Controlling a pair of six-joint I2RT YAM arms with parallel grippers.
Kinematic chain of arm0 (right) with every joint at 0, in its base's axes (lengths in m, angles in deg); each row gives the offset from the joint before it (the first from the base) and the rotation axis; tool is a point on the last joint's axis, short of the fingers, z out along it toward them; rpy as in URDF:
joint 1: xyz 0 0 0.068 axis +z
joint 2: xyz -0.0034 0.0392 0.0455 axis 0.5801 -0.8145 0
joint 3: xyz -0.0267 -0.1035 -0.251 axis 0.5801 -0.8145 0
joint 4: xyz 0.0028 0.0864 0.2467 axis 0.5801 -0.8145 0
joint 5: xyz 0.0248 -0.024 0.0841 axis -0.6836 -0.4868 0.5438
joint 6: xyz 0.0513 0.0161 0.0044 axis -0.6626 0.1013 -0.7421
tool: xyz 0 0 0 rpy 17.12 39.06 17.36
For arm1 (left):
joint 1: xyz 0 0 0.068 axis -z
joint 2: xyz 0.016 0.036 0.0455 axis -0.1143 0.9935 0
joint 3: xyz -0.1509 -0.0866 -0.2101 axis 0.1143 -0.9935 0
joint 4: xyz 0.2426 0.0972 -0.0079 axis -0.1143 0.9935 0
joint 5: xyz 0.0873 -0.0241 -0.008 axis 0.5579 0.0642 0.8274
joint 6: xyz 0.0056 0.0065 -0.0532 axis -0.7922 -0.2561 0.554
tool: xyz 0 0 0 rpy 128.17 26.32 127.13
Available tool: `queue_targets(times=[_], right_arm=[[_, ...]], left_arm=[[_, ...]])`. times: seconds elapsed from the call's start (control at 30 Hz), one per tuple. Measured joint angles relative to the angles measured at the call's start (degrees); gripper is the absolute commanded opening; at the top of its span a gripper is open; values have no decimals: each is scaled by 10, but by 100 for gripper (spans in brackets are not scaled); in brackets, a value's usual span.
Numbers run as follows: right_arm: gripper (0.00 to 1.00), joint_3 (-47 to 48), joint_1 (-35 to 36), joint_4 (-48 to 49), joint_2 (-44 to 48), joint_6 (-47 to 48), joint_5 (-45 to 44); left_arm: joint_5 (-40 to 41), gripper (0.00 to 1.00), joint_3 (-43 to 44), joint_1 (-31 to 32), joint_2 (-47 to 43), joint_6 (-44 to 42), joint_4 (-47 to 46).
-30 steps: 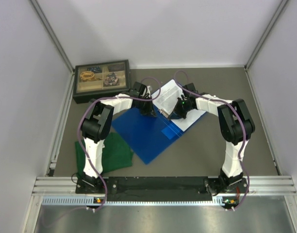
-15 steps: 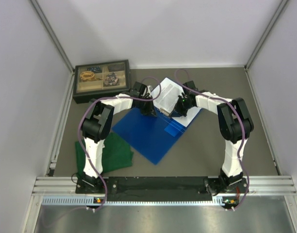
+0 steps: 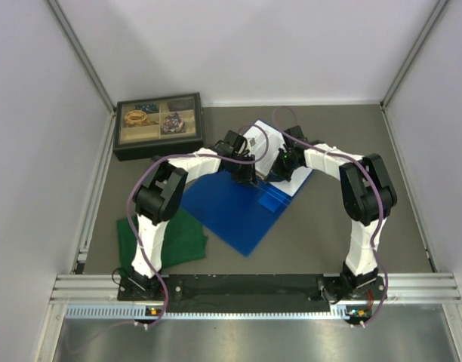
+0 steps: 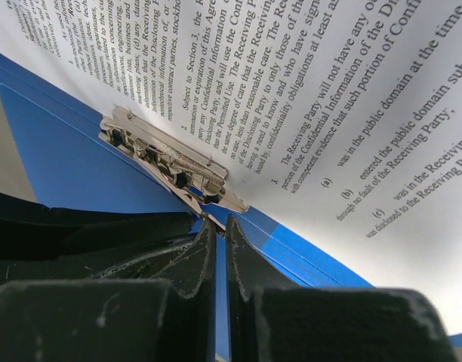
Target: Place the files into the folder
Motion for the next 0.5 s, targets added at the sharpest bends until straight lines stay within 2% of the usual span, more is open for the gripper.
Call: queue_targets(times=[0.4, 0.5], right_arm=[[0, 72, 7, -90, -26, 35, -40], [0, 90, 4, -106, -45, 45, -97]], left_arm=[[-19, 22, -94, -10, -31, 26, -108], [-27, 22, -114, -16, -38, 29, -128]])
